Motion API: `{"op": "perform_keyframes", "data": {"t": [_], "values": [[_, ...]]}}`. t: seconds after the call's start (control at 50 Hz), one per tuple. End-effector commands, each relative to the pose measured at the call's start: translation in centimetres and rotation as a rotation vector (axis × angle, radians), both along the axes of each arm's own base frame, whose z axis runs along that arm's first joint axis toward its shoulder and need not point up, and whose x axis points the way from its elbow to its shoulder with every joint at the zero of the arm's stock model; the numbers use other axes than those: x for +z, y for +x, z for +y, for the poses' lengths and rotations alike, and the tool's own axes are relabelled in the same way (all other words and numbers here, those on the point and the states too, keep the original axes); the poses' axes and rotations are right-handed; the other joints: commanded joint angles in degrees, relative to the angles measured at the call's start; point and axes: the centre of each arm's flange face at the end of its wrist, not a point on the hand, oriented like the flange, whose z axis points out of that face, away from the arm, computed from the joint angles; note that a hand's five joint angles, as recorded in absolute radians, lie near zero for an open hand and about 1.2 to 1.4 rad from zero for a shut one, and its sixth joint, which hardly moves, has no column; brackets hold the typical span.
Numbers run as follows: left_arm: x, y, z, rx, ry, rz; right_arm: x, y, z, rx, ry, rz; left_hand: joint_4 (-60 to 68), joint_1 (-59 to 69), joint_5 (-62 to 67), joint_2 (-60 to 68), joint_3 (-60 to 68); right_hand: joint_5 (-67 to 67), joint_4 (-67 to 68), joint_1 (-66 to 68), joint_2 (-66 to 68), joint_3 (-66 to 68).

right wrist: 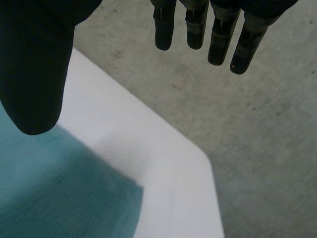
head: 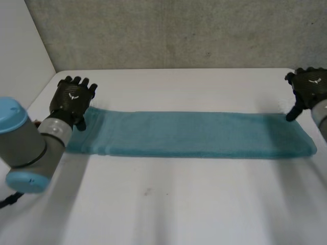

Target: Fold the laundry

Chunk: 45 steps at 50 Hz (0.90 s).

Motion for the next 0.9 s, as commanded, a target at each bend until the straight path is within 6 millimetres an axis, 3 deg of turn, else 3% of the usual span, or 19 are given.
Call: {"op": "perform_keyframes", "data": {"t": [0.02, 0.08, 0.16, 0.22, 0.3, 0.62, 0.7, 0.72, 0.74, 0.78, 0.86, 0.9], "values": [[0.0, 0.9, 4.7, 0.001, 0.107, 0.125, -2.0, -3.1, 3.3, 0.051, 0.243, -0.041, -1.93, -1.37, -2.7, -1.82, -2.43, 0.28, 0.65, 2.08, 1.35, 1.73], [0.1, 1.3, 5.6, 0.011, 0.168, 0.277, -3.0, -4.0, 3.5, 0.052, 0.296, -0.059, -1.93, -1.37, -2.7, -1.82, -2.43, 7.01, 7.38, 8.81, 8.08, 8.46], [0.0, 1.5, 5.5, 0.022, 0.192, 0.357, -4.6, -5.0, 3.0, 0.057, 0.332, -0.082, -1.93, -1.37, -2.7, -1.82, -2.43, 12.4, 12.77, 14.2, 13.47, 13.85], [0.0, 1.8, 5.3, 0.035, 0.196, 0.38, -6.7, -5.7, 2.1, 0.09, 0.353, -0.11, -1.93, -1.37, -2.7, -1.82, -2.43, 16.76, 17.13, 18.56, 17.83, 18.21], [-0.3, 2.3, 5.1, 0.063, 0.206, 0.385, -7.8, -6.6, 1.5, 0.085, 0.353, -0.112, -1.93, -1.37, -2.7, -1.82, -2.43, 20.12, 20.49, 21.92, 21.19, 21.57], [-1.0, 2.2, 5.7, 0.058, 0.231, 0.375, -9.7, -7.3, 0.8, 0.076, 0.37, -0.062, -1.93, -1.37, -2.7, -1.82, -2.43, 21.98, 22.35, 23.78, 23.05, 23.43], [-1.0, 2.1, 5.7, 0.055, 0.231, 0.375, -9.9, -7.5, 0.4, 0.065, 0.359, -0.046, -1.93, -1.37, -2.7, -1.82, -2.43, 35.61, 35.99, 37.41, 36.69, 37.07], [-1.0, 2.1, 5.7, 0.055, 0.231, 0.375, -10.0, -7.6, 0.3, 0.059, 0.358, -0.044, -1.93, -1.37, -2.7, -1.82, -2.43, 42.61, 42.98, 44.41, 43.68, 44.06], [-1.1, 2.1, 5.8, 0.054, 0.233, 0.374, -10.2, -7.9, 0.0, 0.045, 0.356, -0.038, -1.93, -1.37, -2.7, -1.82, -2.43, 58.5, 58.87, 60.3, 59.57, 59.95], [-1.1, 2.1, 5.8, 0.054, 0.234, 0.374, -10.1, -8.2, -0.3, 0.021, 0.347, -0.028, -1.93, -1.37, -2.7, -1.82, -2.43, 66.09, 66.47, 67.89, 67.17, 67.55], [-1.2, 2.2, 5.8, 0.058, 0.237, 0.374, -9.7, -9.7, -1.1, -0.07, 0.32, 0.001, -1.93, -1.37, -2.7, -1.82, -2.43, 66.17, 66.54, 67.97, 67.24, 67.62], [-1.2, 2.3, 5.8, 0.061, 0.239, 0.373, -9.0, -12.1, -2.1, -0.206, 0.273, 0.054, -1.93, -1.37, -2.7, -1.82, -2.43, 66.17, 66.54, 67.97, 67.24, 67.62]]}}
